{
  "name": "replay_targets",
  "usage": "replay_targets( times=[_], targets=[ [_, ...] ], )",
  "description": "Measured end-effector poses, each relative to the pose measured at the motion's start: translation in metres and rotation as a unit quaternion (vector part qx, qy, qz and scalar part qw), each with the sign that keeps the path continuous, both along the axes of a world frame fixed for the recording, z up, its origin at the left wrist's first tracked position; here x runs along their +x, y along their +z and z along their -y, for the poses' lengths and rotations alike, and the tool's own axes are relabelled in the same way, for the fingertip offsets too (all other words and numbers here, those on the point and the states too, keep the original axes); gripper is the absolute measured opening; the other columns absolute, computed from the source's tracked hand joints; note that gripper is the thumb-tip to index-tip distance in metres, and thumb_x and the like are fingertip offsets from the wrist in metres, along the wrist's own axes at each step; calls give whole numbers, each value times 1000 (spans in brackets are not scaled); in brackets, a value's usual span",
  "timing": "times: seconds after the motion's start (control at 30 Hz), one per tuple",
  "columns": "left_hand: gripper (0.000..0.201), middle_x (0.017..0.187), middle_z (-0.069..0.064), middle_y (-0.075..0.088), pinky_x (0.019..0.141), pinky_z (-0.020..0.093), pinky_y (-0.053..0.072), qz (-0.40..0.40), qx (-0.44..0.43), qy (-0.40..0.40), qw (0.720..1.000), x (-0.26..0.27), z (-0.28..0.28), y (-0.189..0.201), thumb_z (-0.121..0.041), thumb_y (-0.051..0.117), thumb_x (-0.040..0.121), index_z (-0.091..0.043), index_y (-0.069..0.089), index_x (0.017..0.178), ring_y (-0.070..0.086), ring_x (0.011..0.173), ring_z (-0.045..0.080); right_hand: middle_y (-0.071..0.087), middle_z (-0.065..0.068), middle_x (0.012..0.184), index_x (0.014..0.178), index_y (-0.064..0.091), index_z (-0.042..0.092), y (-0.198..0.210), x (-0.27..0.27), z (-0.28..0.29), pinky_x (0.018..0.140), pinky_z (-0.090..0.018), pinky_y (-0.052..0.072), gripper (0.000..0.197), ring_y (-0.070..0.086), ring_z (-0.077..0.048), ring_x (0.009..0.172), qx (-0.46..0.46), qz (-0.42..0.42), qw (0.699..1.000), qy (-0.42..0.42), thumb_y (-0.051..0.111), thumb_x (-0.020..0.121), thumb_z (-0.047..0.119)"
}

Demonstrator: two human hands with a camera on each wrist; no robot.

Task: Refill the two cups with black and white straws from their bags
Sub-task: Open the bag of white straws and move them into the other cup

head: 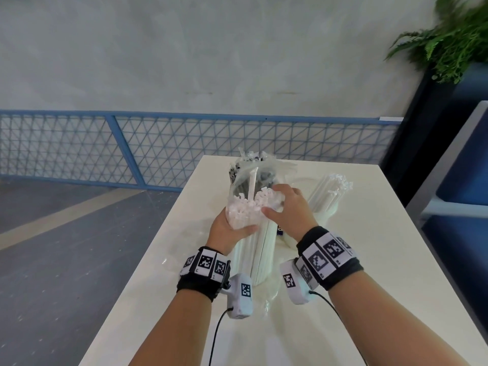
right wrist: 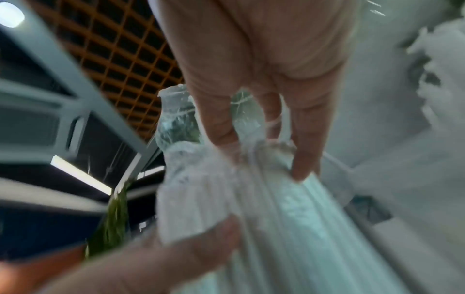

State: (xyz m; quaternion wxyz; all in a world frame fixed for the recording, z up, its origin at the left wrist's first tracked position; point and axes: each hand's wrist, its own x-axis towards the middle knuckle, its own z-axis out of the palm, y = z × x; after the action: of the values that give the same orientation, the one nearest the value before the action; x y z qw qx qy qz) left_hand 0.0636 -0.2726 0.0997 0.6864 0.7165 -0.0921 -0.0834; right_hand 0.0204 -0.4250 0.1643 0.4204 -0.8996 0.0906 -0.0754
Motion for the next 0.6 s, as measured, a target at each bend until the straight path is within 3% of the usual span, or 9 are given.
replay_targets(
  times=[0.07,0.13,0.2,0.27,0.37,0.43,0.5,0.6],
  targets=[
    [60,106,-1,64,75,14,52,3,-22,-24,999,-2,0,5,7,78,64,-7,52,116,62,99,11,52,-7,123,131,44,13,1,2,-1,87,-24,41,56,55,-22,103,59,8,998,11,66,79,8],
    [69,107,-5,60,70,10,50,5,-37,-44,998,0,-1,9,17,72,64,-7,44,122,60,95,-2,56,-4,115,129,47,13,1,3,-3,91,-33,48,57,57,-22,100,131,4,991,16,65,76,1],
    [75,113,-3,59,71,10,50,6,-38,-55,998,4,-6,9,16,74,62,-8,41,125,58,101,0,58,-7,119,128,50,13,0,3,-4,96,-44,48,55,59,-26,105,144,2,989,36,63,76,1],
    [71,112,-1,62,72,11,51,-2,-38,-49,998,6,-9,8,14,76,61,-9,48,122,59,104,8,58,-10,124,128,51,14,-2,4,-4,98,-47,47,51,57,-28,110,150,6,987,56,55,80,-2],
    [58,101,-4,65,71,13,53,-10,-51,-9,999,8,-8,5,14,75,62,-11,54,111,62,95,7,59,-6,120,121,58,18,-4,5,-4,90,-44,53,47,59,-26,107,177,27,983,48,44,83,-6],
    [59,101,-4,65,73,14,54,-7,-55,8,998,9,-7,3,13,75,63,-8,54,114,63,94,5,57,-3,109,115,61,21,-3,3,-2,86,-38,54,39,60,-21,91,102,55,993,24,48,85,0],
    [59,102,-1,66,74,16,54,-8,-59,7,998,10,-9,2,12,75,64,-5,54,116,65,93,8,52,-1,100,117,59,23,1,0,-1,84,-33,52,36,57,-20,83,1,45,997,61,54,85,5],
    [55,97,-4,65,67,11,52,-16,-56,-15,998,10,-11,4,14,72,66,-5,54,114,67,81,-5,51,4,88,113,60,21,3,2,4,80,-29,51,41,58,-18,79,21,25,994,108,58,79,-2]
  ],
)
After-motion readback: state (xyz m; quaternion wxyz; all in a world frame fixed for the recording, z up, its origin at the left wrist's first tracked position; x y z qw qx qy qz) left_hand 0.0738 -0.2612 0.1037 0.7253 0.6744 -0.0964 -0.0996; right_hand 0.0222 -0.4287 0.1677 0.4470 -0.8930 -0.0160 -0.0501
